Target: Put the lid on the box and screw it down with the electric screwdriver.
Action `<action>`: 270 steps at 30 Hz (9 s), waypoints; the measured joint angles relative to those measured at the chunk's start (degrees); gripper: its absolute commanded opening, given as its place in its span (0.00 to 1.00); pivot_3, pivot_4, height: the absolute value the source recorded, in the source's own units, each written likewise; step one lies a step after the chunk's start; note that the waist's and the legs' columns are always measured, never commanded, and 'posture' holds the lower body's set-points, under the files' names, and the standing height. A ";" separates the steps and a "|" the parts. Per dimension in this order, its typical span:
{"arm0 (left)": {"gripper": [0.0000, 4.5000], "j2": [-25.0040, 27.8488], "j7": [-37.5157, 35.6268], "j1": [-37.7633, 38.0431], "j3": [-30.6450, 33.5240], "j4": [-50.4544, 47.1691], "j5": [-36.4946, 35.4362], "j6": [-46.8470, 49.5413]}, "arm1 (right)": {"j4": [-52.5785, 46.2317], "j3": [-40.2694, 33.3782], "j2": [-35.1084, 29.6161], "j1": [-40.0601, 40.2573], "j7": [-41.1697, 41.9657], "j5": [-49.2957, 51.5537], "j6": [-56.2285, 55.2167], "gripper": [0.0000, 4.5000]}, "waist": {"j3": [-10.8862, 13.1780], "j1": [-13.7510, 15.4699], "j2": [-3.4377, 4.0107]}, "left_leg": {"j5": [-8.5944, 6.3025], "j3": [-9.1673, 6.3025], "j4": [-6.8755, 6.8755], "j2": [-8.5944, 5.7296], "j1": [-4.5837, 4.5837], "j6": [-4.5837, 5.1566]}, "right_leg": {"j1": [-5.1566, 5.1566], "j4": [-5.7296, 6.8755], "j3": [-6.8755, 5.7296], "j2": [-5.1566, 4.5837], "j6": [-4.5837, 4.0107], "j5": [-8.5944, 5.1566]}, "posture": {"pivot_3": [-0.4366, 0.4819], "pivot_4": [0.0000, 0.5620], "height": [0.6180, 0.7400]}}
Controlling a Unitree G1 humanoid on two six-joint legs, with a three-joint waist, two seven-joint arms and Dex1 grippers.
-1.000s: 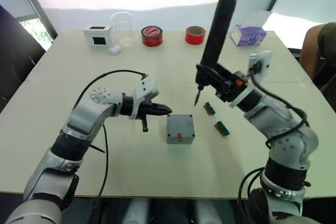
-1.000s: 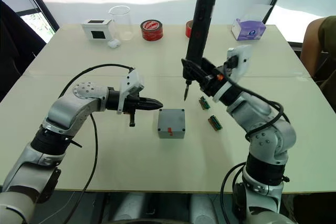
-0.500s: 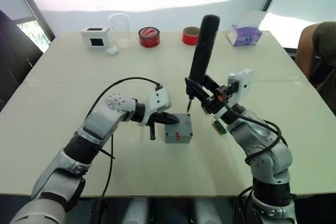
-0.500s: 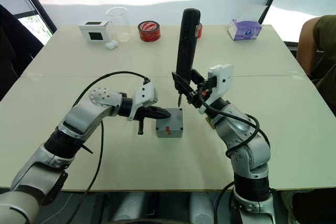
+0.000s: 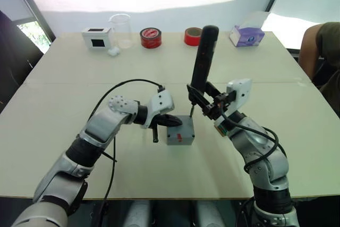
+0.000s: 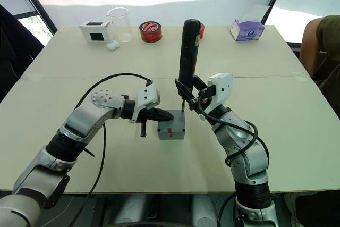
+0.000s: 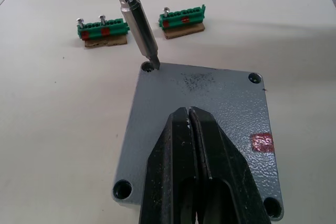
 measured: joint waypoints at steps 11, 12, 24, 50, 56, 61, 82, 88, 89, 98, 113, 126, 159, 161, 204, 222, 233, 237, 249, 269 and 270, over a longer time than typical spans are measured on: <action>0.00 -0.16 -0.02 0.50 0.36 -0.63 -0.07 0.74 | 2.11 0.39 0.18 -0.04 -0.24 -1.35 -2.15 0.39 | 0.00 0.02 0.00 | 0.00 -0.01 0.03 0.00 0.01 0.00 | 0.02 0.01 0.00 0.00 0.00 0.00 | 0.48 0.27 1.00; 0.00 -0.16 -0.04 0.56 0.43 -0.68 -0.07 0.79 | 2.17 0.38 0.16 -0.04 -0.18 -1.36 -2.22 0.39 | 0.00 0.04 0.00 | 0.00 -0.01 0.03 0.00 0.01 0.00 | 0.02 0.01 0.00 0.00 0.00 0.00 | 0.48 0.27 1.00; 0.00 0.02 -0.13 1.60 0.51 -1.33 -0.06 0.79 | 1.44 1.11 -0.76 3.04 1.27 -1.84 -4.80 0.39 | -0.01 0.06 -0.01 | -0.03 -0.01 0.03 0.00 0.39 0.06 | 0.42 -0.03 0.00 0.00 -0.01 -0.02 | 0.48 0.27 1.00; 0.00 0.44 -0.43 2.32 -0.06 -1.63 1.22 -0.33 | 1.06 3.83 -2.80 4.23 0.50 -4.79 -5.13 0.39 | -0.28 0.09 -0.15 | -0.14 -0.06 -0.05 0.00 1.04 0.18 | 1.09 -0.12 -0.03 -0.08 -0.05 -0.21 | 0.48 0.27 1.00; 0.00 0.83 -0.48 2.78 -0.06 -1.67 1.25 -0.33 | 1.29 4.31 -2.84 4.25 0.51 -5.20 -5.17 0.39 | -0.60 0.08 -0.23 | -0.15 -0.09 -0.08 0.01 1.08 0.19 | 1.14 -0.15 -0.06 -0.10 -0.08 -0.22 | 0.48 0.27 1.00; 0.00 0.90 -0.52 2.81 -0.08 -1.67 1.26 -0.29 | 1.47 4.40 -2.83 4.25 0.48 -5.23 -5.17 0.39 | -0.79 0.07 -0.26 | -0.15 -0.11 -0.11 0.01 1.09 0.19 | 1.15 -0.17 -0.07 -0.12 -0.11 -0.24 | 0.48 0.27 1.00; 0.00 0.68 -0.49 2.97 0.05 -1.73 1.06 -0.02 | 0.44 3.85 -3.60 2.59 0.54 -4.67 -2.93 0.39 | -0.83 0.13 -0.26 | -0.14 -0.16 -0.57 0.00 1.11 0.17 | 1.17 -0.59 -0.09 -0.26 -0.11 -0.23 | 0.48 0.27 1.00; 0.00 0.09 -0.55 3.44 0.74 -1.72 0.17 0.81 | -0.69 2.36 -4.94 -1.52 -0.34 -1.76 4.63 0.39 | -0.78 0.15 -0.22 | -0.14 -0.16 -0.64 0.00 1.06 0.17 | 1.13 -0.69 -0.10 -0.29 -0.11 -0.22 | 0.48 0.27 1.00; 0.00 0.09 -0.60 3.43 0.77 -1.73 0.06 0.82 | -0.92 1.91 -5.26 -2.37 -0.77 -0.87 6.43 0.39 | -0.76 0.15 -0.19 | -0.14 -0.16 -0.65 0.00 1.01 0.17 | 1.07 -0.70 -0.10 -0.30 -0.12 -0.22 | 0.48 0.27 1.00; 0.00 -1.16 0.47 4.30 2.89 -1.75 -1.53 2.34 | -5.20 -3.09 -6.19 -14.41 -7.94 3.67 19.76 0.39 | -0.52 0.07 0.05 | -0.13 -0.15 -0.79 -0.01 0.87 0.15 | 0.85 -0.74 -0.09 -0.32 -0.11 -0.21 | 0.48 0.27 1.00; 0.00 -0.14 -0.88 1.75 11.27 -4.57 -11.53 6.51 | 3.30 -26.28 -15.10 -25.50 -15.87 26.21 49.69 0.39 | 0.01 -0.12 0.24 | -0.09 -0.10 -0.80 -0.04 0.25 0.10 | 0.27 -0.79 -0.11 -0.35 -0.11 -0.19 | 0.48 0.27 1.00; 0.00 5.34 -7.76 5.10 3.23 -10.75 -8.75 0.60 | 18.23 -22.47 -39.28 -8.58 -17.40 38.34 65.78 0.39 | 0.38 -0.21 0.58 | -0.12 0.21 -0.56 -0.07 -0.02 0.39 | 0.16 -0.91 -0.03 -0.33 0.14 -0.05 | 0.48 0.27 1.00; 0.00 5.99 -2.98 5.15 6.52 -13.50 -12.62 3.66 | 28.50 -14.02 -43.67 -12.96 -13.99 27.11 65.78 1.00 | 0.39 0.19 0.46 | -0.23 0.15 -0.02 -0.08 -0.05 0.58 | 0.42 -0.86 -0.06 -0.23 0.28 0.02 | 0.48 0.27 1.00; 0.00 5.99 -2.96 5.11 6.91 -13.38 -12.62 3.58 | 27.13 -13.43 -43.63 -12.95 -12.89 26.15 65.78 1.00 | 0.39 0.06 0.46 | -0.23 0.15 -0.02 -0.07 -0.05 0.58 | 0.41 -0.85 -0.06 -0.23 0.28 0.02 | 0.48 0.27 1.00; 0.00 1.04 2.14 4.65 1.82 2.83 3.70 -3.03 | -10.33 12.25 -34.14 -5.18 15.39 13.08 41.14 1.00 | 0.39 0.55 0.28 | -0.30 0.14 0.22 -0.12 -0.13 0.67 | 0.36 -0.79 -0.05 -0.33 0.41 0.12 | 0.48 0.27 1.00; 0.00 5.68 -0.93 6.39 0.89 0.20 6.83 -3.86 | -8.15 11.43 -45.02 -4.44 20.34 6.35 33.74 1.00 | 0.39 1.18 0.29 | -0.30 0.17 0.24 -0.13 -0.12 0.67 | 0.34 -0.76 -0.04 -0.32 0.41 0.12 | 0.48 0.27 1.00; 0.00 3.82 0.46 8.97 -0.19 -6.28 5.60 0.77 | 0.67 18.39 -38.61 -8.89 23.98 -3.89 23.17 1.00 | 0.38 1.35 0.26 | -0.29 0.17 0.26 -0.13 -0.11 0.65 | 0.37 -0.74 -0.05 -0.30 0.41 0.12 | 0.48 0.27 1.00; 0.00 3.40 1.26 8.38 -0.13 -5.07 5.61 0.74 | -1.62 18.24 -38.61 -7.29 26.06 -3.17 24.17 1.00 | 0.38 1.36 0.26 | -0.29 0.16 0.25 -0.13 -0.11 0.65 | 0.36 -0.73 -0.06 -0.29 0.41 0.12 | 0.48 0.27 1.00; 0.00 1.88 2.99 6.63 -0.06 -2.01 6.39 0.40 | -5.74 16.59 -36.86 -5.58 26.19 -1.18 29.45 1.00 | 0.38 1.37 0.26 | -0.29 0.16 0.26 -0.13 -0.10 0.64 | 0.36 -0.71 -0.05 -0.29 0.41 0.12 | 0.48 0.27 1.00; 0.00 2.96 2.05 5.63 8.37 -0.34 -0.37 2.73 | -5.87 -0.10 -36.06 -1.24 25.89 5.38 34.41 1.00 | 0.39 1.47 0.24 | -0.28 0.11 0.30 -0.13 -0.14 0.64 | 0.36 -0.68 -0.06 -0.29 0.42 0.12 | 0.48 0.27 1.00; 0.00 3.49 1.95 4.80 11.61 0.37 -2.10 3.70 | -5.61 -5.21 -36.13 -0.51 24.98 6.31 35.28 1.00 | 0.38 1.44 0.22 | -0.29 0.11 0.30 -0.13 -0.13 0.64 | 0.36 -0.68 -0.06 -0.30 0.42 0.13 | 0.48 0.27 1.00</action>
